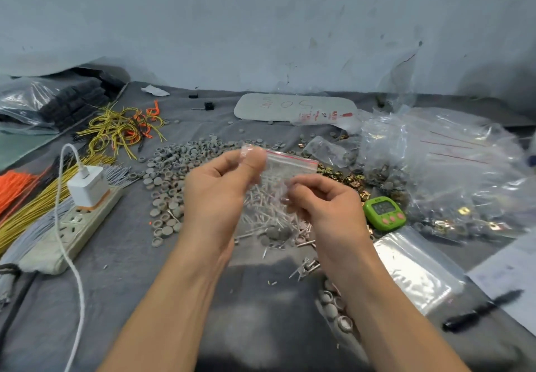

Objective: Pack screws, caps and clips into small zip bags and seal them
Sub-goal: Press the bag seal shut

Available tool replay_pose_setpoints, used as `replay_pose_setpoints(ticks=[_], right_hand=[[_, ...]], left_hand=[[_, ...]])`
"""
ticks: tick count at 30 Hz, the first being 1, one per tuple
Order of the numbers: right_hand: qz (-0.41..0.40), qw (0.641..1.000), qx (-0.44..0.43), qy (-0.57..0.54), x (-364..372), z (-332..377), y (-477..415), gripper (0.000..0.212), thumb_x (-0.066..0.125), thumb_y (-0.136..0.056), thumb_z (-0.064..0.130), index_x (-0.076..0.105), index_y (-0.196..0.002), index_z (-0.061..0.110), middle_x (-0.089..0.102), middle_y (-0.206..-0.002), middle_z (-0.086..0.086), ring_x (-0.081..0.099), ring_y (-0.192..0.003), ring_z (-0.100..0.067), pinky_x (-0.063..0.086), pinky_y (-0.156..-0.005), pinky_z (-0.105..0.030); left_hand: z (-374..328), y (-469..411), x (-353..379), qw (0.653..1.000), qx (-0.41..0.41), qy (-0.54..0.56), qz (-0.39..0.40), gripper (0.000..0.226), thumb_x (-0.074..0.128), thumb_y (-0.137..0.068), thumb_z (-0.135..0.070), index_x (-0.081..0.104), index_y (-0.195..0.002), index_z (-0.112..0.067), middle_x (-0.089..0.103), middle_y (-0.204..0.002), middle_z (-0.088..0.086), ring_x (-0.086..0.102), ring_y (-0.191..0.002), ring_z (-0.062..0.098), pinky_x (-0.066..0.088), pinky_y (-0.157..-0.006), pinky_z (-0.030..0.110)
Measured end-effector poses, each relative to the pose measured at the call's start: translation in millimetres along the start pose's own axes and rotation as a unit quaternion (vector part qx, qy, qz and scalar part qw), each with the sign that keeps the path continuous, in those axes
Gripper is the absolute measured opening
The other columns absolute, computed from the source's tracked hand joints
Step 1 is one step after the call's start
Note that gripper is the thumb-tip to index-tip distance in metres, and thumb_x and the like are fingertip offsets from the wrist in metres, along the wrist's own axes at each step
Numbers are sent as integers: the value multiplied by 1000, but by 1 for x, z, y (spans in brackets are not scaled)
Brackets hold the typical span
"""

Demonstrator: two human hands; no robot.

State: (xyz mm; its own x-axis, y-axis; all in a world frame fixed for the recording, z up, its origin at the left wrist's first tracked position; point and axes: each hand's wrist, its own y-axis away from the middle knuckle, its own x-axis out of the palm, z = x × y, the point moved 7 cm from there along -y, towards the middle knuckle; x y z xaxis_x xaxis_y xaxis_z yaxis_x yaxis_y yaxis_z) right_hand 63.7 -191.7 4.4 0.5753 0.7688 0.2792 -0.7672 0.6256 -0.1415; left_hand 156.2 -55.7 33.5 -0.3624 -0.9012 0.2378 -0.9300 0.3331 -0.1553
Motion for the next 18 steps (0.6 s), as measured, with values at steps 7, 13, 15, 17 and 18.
replay_pose_setpoints(ticks=[7, 13, 15, 17, 18], right_hand=[[-141, 974, 48, -171, -94, 29, -1, 25, 61, -92, -5, 71, -80, 14, 67, -66, -1, 59, -56, -13, 49, -51, -23], [-247, 962, -10, -115, -177, 52, 3, 23, 60, -98, -3, 70, -85, 13, 66, -62, 2, 61, -55, -10, 52, -52, -21], [-278, 959, -37, -43, -205, 59, 6, 23, 64, -97, 0, 73, -84, 16, 69, -67, -1, 61, -57, -13, 53, -54, -25], [-300, 952, -61, 6, -232, 63, 5, 20, 64, -97, 0, 74, -87, 15, 71, -71, -7, 57, -51, -12, 48, -47, -23], [-308, 948, -71, 23, -244, 64, 3, 21, 63, -97, 0, 74, -86, 15, 72, -72, -9, 55, -48, -12, 45, -44, -22]], left_hand=[[38, 33, 89, 957, -115, -137, 228, 38, 87, -76, -10, 76, -111, -18, 80, -97, -3, 75, -91, 8, 52, -72, 11], [56, 47, 167, 957, -73, -154, 236, 16, 78, -85, -2, 78, -96, -15, 77, -75, 6, 69, -60, 12, 50, -53, 18], [63, 44, 190, 963, -60, -150, 215, 17, 77, -85, -1, 78, -97, -14, 76, -72, 6, 65, -58, 11, 46, -51, 17], [70, 41, 209, 968, -54, -138, 205, 23, 76, -88, -3, 76, -107, -15, 78, -78, 4, 68, -63, 10, 50, -54, 18], [73, 40, 214, 967, -44, -142, 207, 28, 74, -90, -5, 73, -115, -18, 79, -84, 0, 72, -69, 7, 54, -58, 17]])
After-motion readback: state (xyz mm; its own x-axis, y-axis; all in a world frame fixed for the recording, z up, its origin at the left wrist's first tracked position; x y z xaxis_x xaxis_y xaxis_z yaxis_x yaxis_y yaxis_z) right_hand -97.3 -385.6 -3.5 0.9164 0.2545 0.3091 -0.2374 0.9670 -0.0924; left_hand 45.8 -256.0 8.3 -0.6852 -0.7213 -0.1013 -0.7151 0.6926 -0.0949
